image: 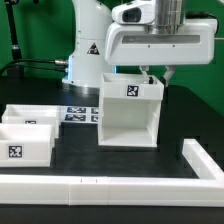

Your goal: Assemble drawer

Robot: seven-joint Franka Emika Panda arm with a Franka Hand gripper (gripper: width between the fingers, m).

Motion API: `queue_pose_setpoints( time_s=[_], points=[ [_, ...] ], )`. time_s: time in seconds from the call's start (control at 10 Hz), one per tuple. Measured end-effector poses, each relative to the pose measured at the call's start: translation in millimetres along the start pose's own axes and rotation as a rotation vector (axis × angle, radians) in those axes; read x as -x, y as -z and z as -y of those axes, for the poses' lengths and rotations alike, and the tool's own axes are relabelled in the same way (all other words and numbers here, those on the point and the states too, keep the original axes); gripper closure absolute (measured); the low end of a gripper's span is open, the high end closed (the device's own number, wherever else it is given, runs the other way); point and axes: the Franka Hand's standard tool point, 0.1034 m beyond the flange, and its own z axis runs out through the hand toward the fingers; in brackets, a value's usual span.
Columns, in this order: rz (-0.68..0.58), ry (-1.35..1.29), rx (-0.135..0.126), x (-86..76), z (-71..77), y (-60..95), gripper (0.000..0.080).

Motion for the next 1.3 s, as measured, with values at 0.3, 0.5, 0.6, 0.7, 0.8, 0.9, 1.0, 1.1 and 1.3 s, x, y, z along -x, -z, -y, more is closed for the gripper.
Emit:
queue_pose_setpoints(
  time_s=[0.3,0.5,0.6,0.7,0.8,0.9,1.0,1.1,1.3],
  points=[
    [0.0,0.0,0.0,-0.2,0.0,0.2,0.0763],
    [0.0,0.0,0.0,-0.2,0.0,0.2,0.0763],
    [0.0,0.0,0.0,-0.2,0.0,0.2,0.0763],
    [0.0,0.0,0.0,-0.2,0.0,0.2,0.0763],
    [0.0,0.0,0.0,-0.2,0.0,0.2,0.0762],
    [0.0,0.007,0.0,-1.1,-0.9,0.7,0.0762],
    [-0.009,0.025,-0.003,-9.8,-6.2,4.9,0.0762],
    [-0.02,0.023,-0.008,-23.4,-10.8,6.5,0.0762],
    [-0.038,0.011,-0.018,-49.5,-15.2,7.0,0.0762]
  ],
)
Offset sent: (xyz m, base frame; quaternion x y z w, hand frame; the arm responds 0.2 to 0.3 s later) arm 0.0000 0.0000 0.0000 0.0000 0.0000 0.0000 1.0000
